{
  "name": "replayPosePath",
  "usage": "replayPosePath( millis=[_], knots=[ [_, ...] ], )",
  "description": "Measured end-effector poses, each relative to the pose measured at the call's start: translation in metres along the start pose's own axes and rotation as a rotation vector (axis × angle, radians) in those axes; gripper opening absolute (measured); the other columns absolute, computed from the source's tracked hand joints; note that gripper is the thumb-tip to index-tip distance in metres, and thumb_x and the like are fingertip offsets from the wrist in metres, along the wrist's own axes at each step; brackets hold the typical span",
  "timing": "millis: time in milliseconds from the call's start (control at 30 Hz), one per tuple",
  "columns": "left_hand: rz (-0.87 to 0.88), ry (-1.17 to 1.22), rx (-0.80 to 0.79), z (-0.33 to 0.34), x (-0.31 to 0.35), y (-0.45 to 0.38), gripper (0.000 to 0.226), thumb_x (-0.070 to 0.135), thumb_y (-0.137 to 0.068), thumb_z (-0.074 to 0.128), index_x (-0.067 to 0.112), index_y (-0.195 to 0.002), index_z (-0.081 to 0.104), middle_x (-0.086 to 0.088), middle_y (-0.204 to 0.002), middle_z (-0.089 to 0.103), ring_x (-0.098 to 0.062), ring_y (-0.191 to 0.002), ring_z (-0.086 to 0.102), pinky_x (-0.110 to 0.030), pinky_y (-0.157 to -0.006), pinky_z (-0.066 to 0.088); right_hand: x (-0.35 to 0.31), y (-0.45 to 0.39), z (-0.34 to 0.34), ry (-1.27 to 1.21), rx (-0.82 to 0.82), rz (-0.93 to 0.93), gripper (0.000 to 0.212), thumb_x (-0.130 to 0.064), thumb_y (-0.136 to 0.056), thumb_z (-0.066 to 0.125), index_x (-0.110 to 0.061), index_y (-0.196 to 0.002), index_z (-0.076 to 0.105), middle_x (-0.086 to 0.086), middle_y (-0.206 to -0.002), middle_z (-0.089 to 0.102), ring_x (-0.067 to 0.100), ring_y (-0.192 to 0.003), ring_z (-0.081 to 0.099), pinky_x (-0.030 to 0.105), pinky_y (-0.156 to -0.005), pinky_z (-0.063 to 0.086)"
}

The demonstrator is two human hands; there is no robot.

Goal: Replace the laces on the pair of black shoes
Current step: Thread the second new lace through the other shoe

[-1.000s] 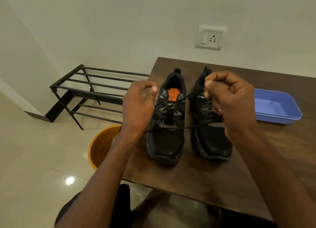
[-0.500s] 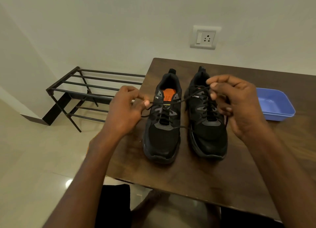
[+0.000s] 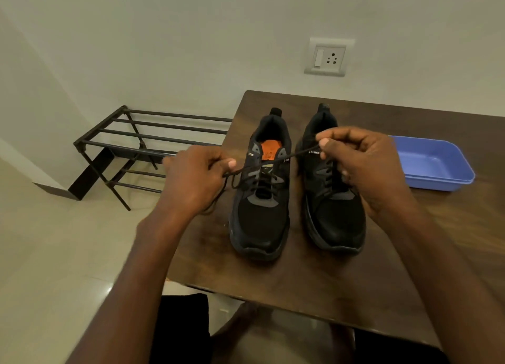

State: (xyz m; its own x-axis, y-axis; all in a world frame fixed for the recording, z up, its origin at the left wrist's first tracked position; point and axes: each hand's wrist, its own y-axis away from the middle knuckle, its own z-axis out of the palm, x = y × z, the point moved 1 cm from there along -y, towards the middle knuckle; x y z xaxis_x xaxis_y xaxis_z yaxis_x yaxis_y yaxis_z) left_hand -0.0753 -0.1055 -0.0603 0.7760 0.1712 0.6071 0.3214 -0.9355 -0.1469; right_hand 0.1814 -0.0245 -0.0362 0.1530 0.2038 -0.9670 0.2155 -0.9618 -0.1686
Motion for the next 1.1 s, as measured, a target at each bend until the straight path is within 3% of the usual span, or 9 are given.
replayPosePath(
  millis=[100,200,333,500,567,633,733,833,1100],
  knots=[
    [-0.002,-0.051,0.144,0.006,0.011,0.007,0.021,0.049,-0.101,0.056,0.035,-0.089,0.069,0.013,-0.084,0.069,-0.012,-0.09,0.065,-0.055,-0.107,0.041,0.003,0.0,0.005,0.077,-0.053,-0.036,0.012,-0.012,-0.096,0.069,-0.021,-0.1,0.077,-0.01,-0.079,0.075,-0.004,-0.074,0.069,0.007,-0.065,0.049],
    [0.107,0.223,0.055,0.016,0.038,0.012,0.039,0.066,-0.095,0.049,0.038,-0.112,0.07,0.016,-0.098,0.07,-0.002,-0.099,0.066,-0.046,-0.099,0.052,-0.002,0.006,0.026,0.129,-0.226,-0.11,0.013,-0.013,-0.096,0.07,-0.021,-0.102,0.079,-0.01,-0.085,0.077,-0.001,-0.08,0.071,0.014,-0.072,0.054],
    [0.14,0.308,-0.127,0.02,0.042,0.011,0.013,0.037,-0.1,0.063,0.031,-0.1,0.074,0.011,-0.079,0.069,-0.001,-0.079,0.066,-0.027,-0.08,0.052,-0.007,0.008,0.037,0.043,-0.232,-0.118,0.011,-0.01,-0.096,0.07,-0.016,-0.102,0.077,-0.01,-0.083,0.076,-0.008,-0.069,0.066,0.007,-0.061,0.048],
    [-0.03,-0.049,0.017,0.008,0.018,0.005,0.023,0.034,-0.099,0.065,0.04,-0.077,0.06,0.01,-0.087,0.066,-0.013,-0.095,0.062,-0.046,-0.1,0.038,0.005,0.0,0.02,0.095,0.018,-0.013,0.018,-0.017,-0.095,0.072,-0.034,-0.091,0.073,-0.02,-0.085,0.074,-0.012,-0.083,0.067,0.008,-0.068,0.051],
    [-0.016,-0.019,-0.014,0.009,0.019,0.005,0.01,0.037,-0.096,0.067,0.044,-0.09,0.063,0.012,-0.112,0.064,-0.014,-0.115,0.056,-0.048,-0.108,0.033,0.007,0.0,0.018,0.123,0.014,-0.006,0.023,-0.017,-0.097,0.069,-0.039,-0.093,0.072,-0.022,-0.092,0.073,-0.014,-0.09,0.066,0.01,-0.077,0.052],
    [0.054,0.116,-0.03,0.014,0.029,0.006,0.024,0.044,-0.094,0.067,0.043,-0.119,0.064,0.015,-0.127,0.062,-0.011,-0.125,0.054,-0.053,-0.11,0.04,0.005,0.002,0.024,0.164,-0.11,-0.038,0.026,-0.014,-0.099,0.065,-0.039,-0.097,0.073,-0.023,-0.096,0.073,-0.011,-0.096,0.066,0.011,-0.081,0.051],
    [0.126,0.319,-0.069,0.021,0.041,0.008,0.026,0.034,-0.096,0.068,0.033,-0.122,0.069,0.015,-0.104,0.071,-0.001,-0.104,0.066,-0.045,-0.098,0.055,0.0,0.006,0.038,0.189,-0.24,-0.144,0.021,-0.01,-0.099,0.065,-0.026,-0.107,0.076,-0.02,-0.093,0.074,-0.007,-0.087,0.067,0.012,-0.071,0.052],
    [0.058,0.324,-0.071,0.024,0.033,0.008,0.009,0.024,-0.097,0.069,0.031,-0.098,0.075,0.009,-0.078,0.073,-0.002,-0.079,0.07,-0.045,-0.09,0.058,0.005,0.005,0.043,0.165,-0.054,-0.14,0.017,-0.013,-0.096,0.069,-0.027,-0.104,0.076,-0.018,-0.095,0.074,-0.008,-0.088,0.068,0.011,-0.073,0.053],
    [0.097,0.434,-0.032,0.03,0.038,0.007,0.013,0.023,-0.097,0.07,0.021,-0.108,0.075,0.007,-0.091,0.076,-0.003,-0.086,0.073,-0.026,-0.08,0.062,0.011,0.008,0.064,0.177,-0.048,-0.225,0.023,-0.007,-0.096,0.068,-0.022,-0.112,0.075,-0.012,-0.108,0.074,0.0,-0.103,0.069,0.025,-0.088,0.059]
  ],
)
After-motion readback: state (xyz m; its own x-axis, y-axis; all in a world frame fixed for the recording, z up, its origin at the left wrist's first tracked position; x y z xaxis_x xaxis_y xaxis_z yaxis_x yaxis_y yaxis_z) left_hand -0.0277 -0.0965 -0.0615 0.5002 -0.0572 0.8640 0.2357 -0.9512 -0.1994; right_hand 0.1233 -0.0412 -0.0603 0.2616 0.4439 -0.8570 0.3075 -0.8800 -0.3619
